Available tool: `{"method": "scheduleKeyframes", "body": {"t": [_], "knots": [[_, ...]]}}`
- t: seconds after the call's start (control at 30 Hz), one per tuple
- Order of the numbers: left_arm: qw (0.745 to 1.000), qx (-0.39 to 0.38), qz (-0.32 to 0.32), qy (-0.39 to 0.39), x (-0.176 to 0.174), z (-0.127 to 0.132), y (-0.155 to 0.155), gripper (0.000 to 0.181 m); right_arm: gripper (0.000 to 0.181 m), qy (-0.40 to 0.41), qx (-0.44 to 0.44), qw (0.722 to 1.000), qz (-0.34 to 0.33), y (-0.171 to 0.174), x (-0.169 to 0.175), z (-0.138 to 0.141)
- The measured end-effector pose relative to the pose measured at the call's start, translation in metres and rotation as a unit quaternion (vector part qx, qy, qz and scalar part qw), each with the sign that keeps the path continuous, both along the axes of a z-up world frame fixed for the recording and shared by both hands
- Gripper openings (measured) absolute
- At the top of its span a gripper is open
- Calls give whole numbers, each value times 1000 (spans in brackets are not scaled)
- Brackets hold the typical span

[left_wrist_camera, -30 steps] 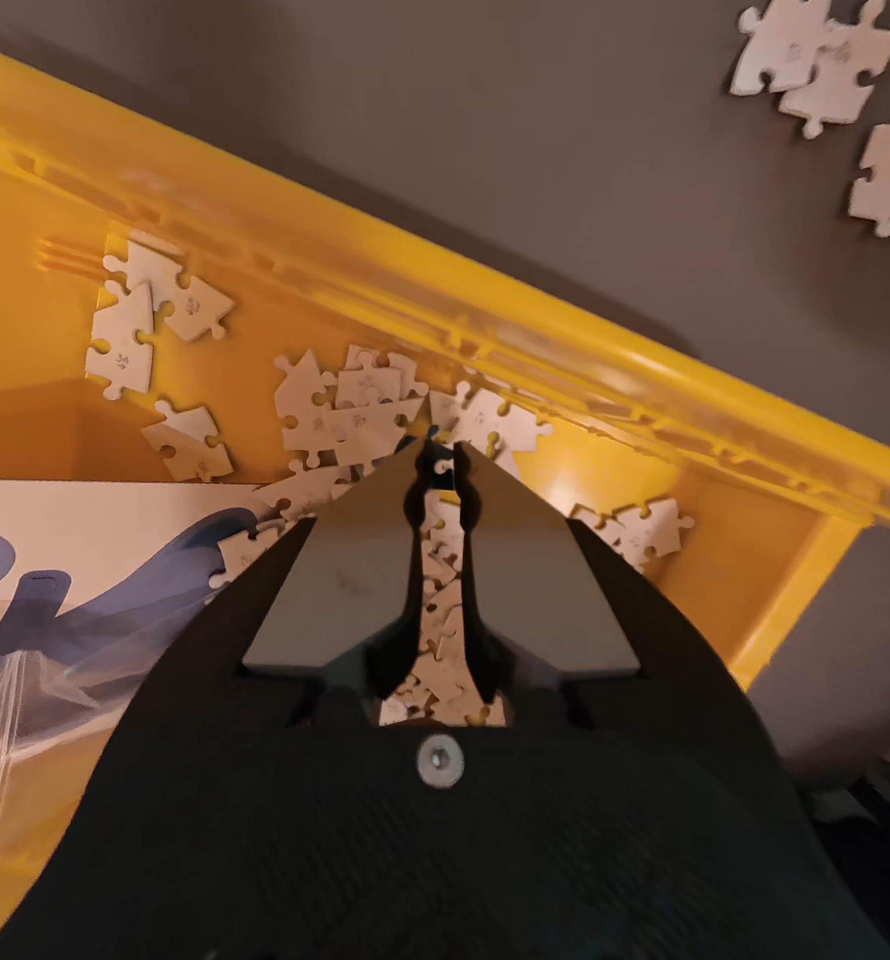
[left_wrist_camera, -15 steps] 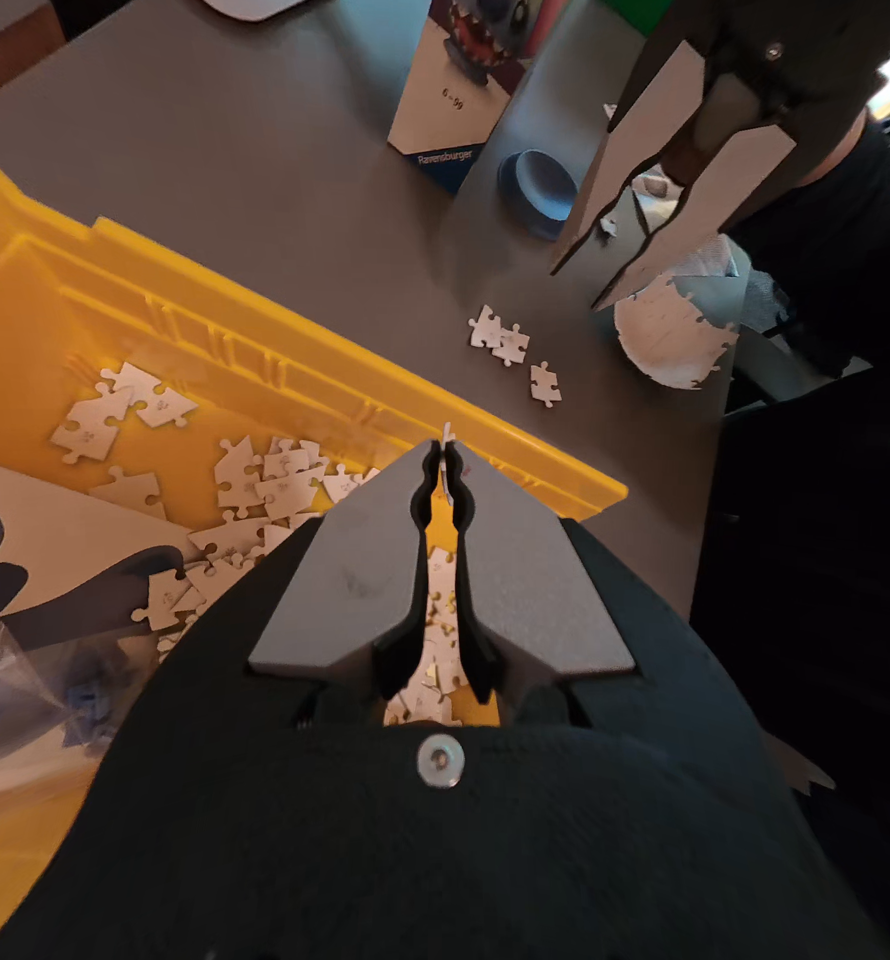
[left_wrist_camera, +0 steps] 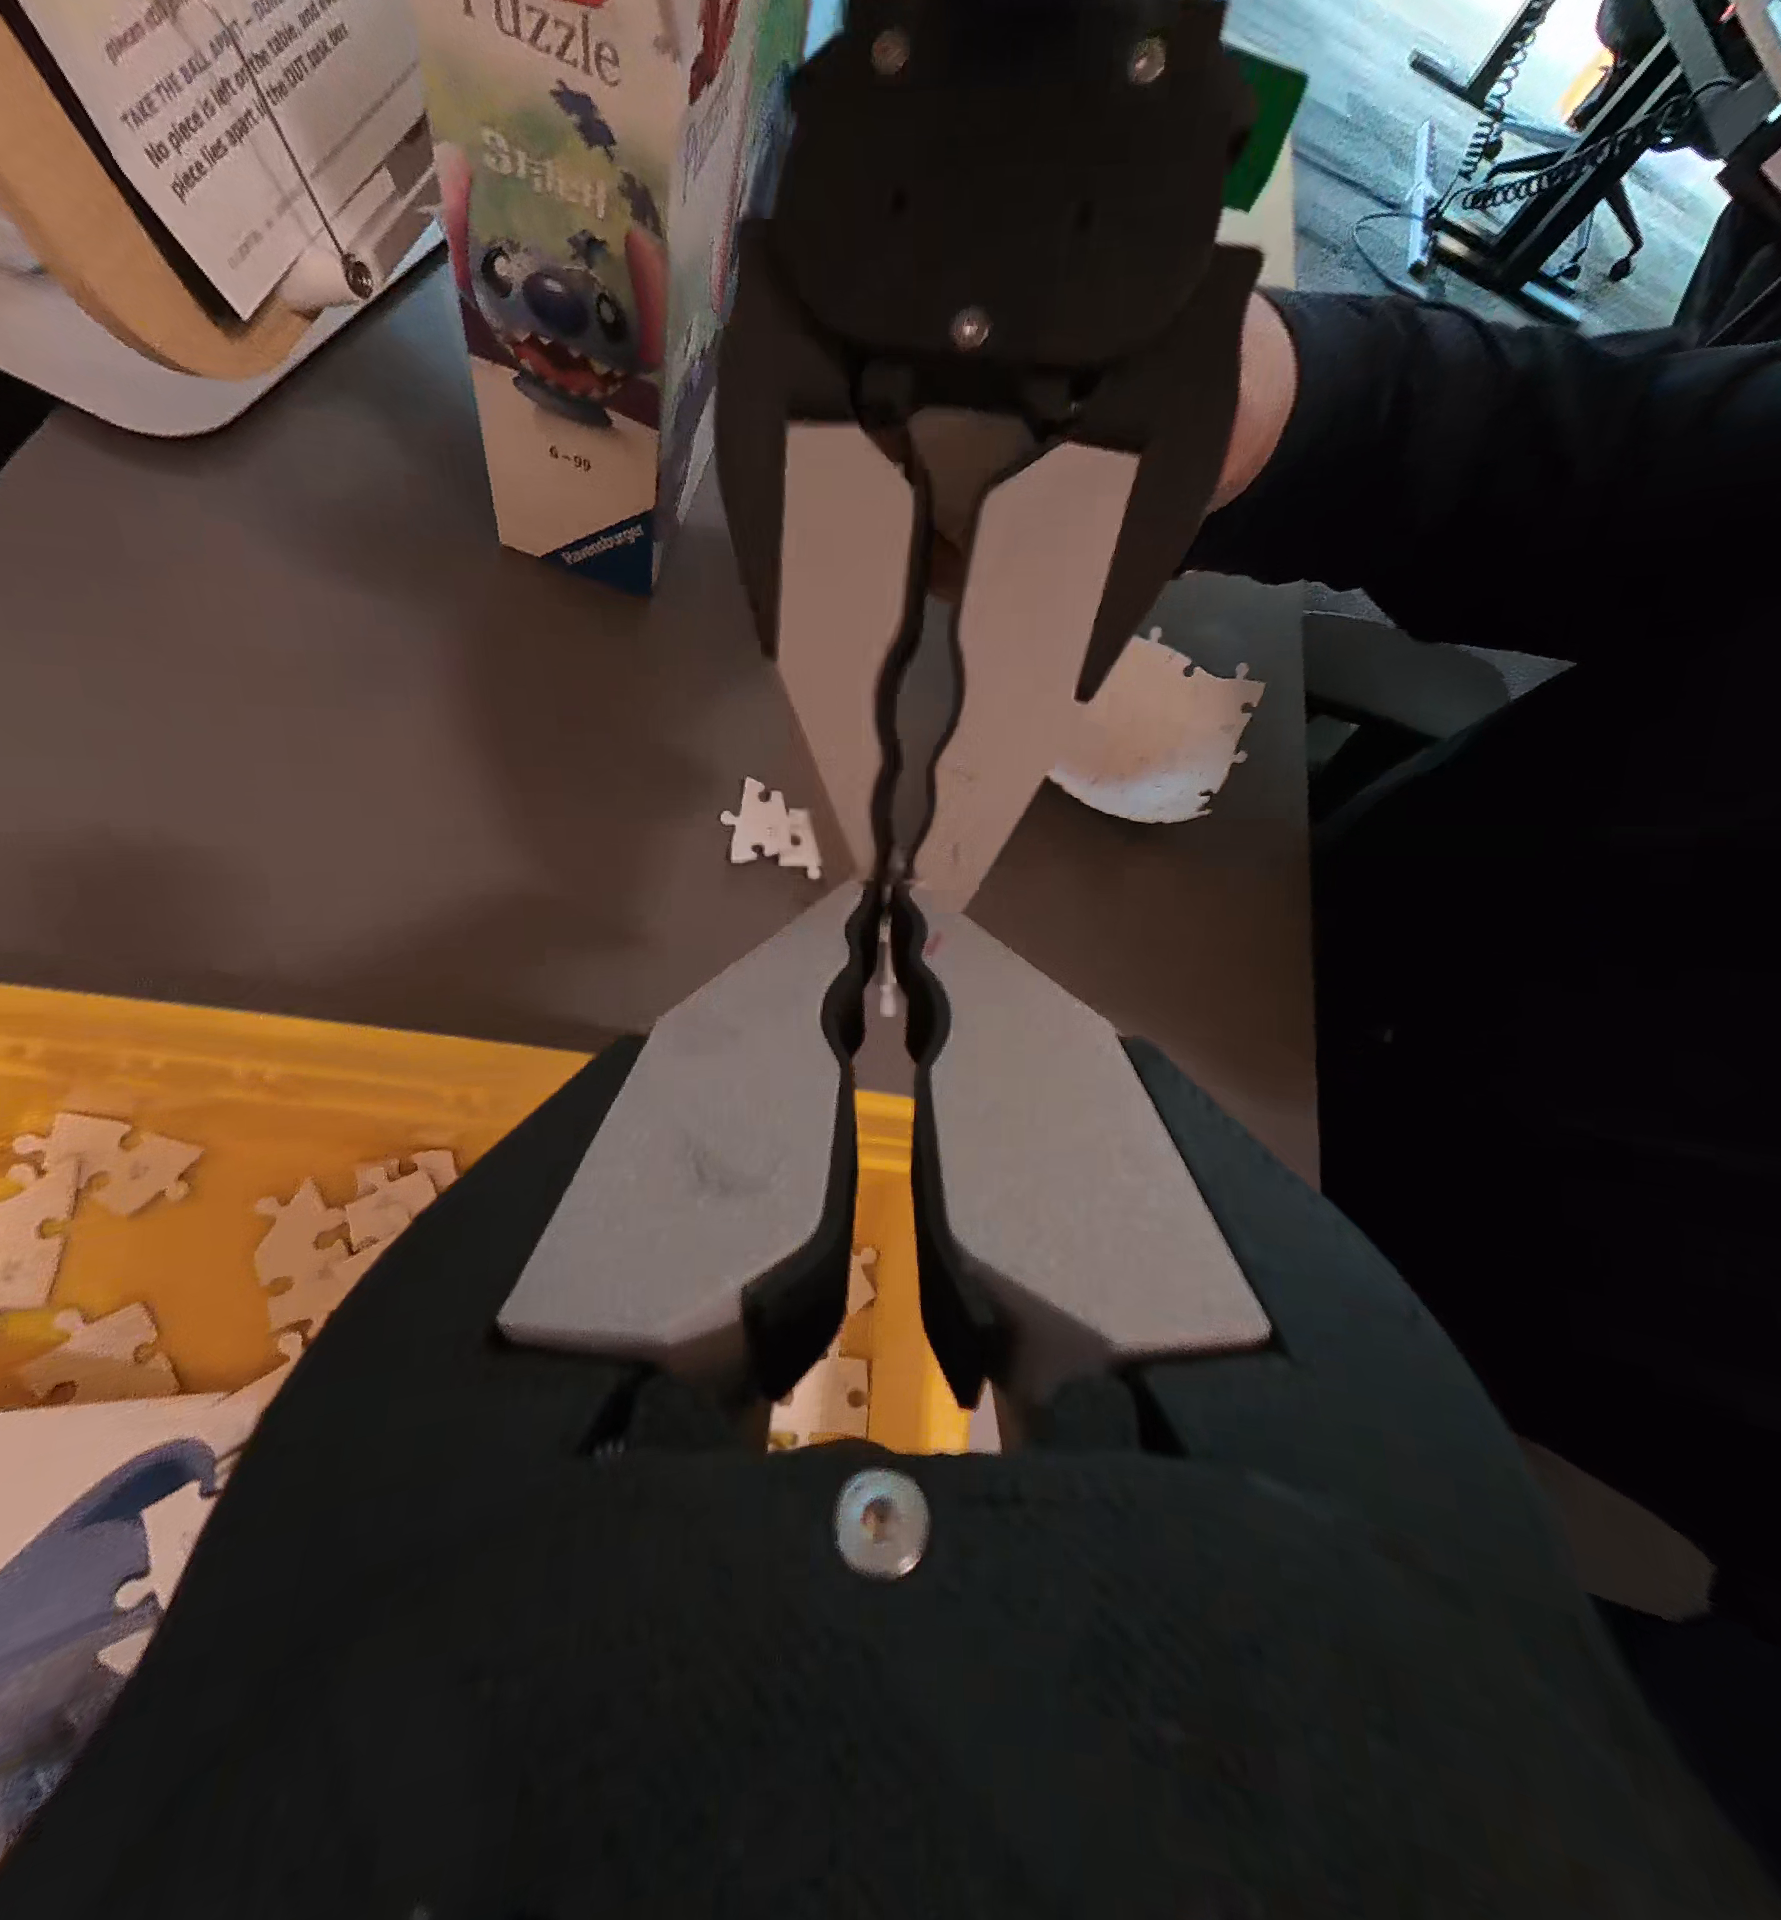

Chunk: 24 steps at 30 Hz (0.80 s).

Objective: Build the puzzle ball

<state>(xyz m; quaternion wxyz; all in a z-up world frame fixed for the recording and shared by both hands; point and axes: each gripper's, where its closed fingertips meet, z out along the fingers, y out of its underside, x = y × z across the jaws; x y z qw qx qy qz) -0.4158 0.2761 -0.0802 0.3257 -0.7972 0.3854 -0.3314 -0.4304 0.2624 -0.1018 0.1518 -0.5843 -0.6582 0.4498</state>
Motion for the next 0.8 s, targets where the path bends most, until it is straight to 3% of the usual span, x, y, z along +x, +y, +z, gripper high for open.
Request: {"method": "scheduleKeyframes", "body": {"t": [0.17,0.27,0.37,0.53,0.67,0.8], "knots": [[999,0,22,26,4,-4,7,2,0,-13,-81,997,8,2,13,-8],[990,40,107,79,-27,-2,25,11,0,-85,-25,995,-52,40,27,-48],[984,50,155,76,-51,8,31,15,0,-150,10,984,-97,75,38,-88],[977,40,201,64,-75,10,38,20,1,-238,-10,967,-93,84,44,-142],[972,44,216,83,-85,8,39,23,14,-229,60,962,-134,110,38,-141],[959,64,256,101,-104,14,45,26,28,-216,129,958,-136,113,33,-125]]}}
